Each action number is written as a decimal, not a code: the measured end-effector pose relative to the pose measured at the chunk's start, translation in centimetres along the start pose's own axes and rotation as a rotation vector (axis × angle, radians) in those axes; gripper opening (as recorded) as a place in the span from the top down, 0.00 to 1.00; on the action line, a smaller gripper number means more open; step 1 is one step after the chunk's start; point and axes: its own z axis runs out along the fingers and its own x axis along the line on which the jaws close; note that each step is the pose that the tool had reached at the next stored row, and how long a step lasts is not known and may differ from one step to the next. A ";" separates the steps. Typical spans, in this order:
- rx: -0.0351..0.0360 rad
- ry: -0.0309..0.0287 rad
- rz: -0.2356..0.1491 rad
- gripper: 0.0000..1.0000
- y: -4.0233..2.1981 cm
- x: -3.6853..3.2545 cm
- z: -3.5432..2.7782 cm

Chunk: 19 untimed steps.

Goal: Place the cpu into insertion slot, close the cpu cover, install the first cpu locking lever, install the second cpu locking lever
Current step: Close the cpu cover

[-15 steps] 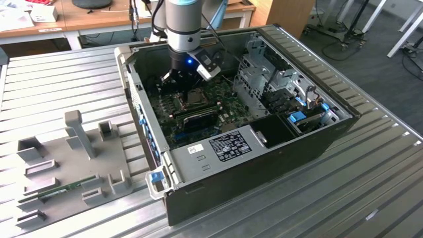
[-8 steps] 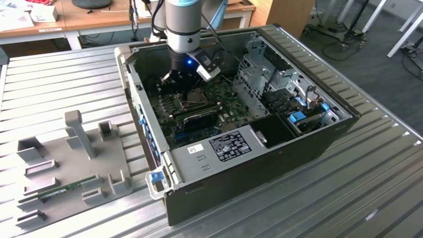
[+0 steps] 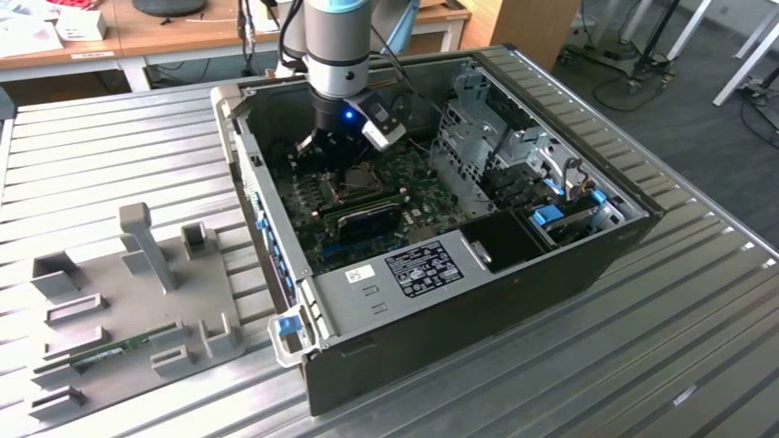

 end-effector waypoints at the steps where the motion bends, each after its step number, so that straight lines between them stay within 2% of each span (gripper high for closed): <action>1: 0.0001 0.0001 0.000 0.90 0.00 0.00 0.04; 19: 0.0003 0.0002 0.000 0.90 -0.01 0.08 0.31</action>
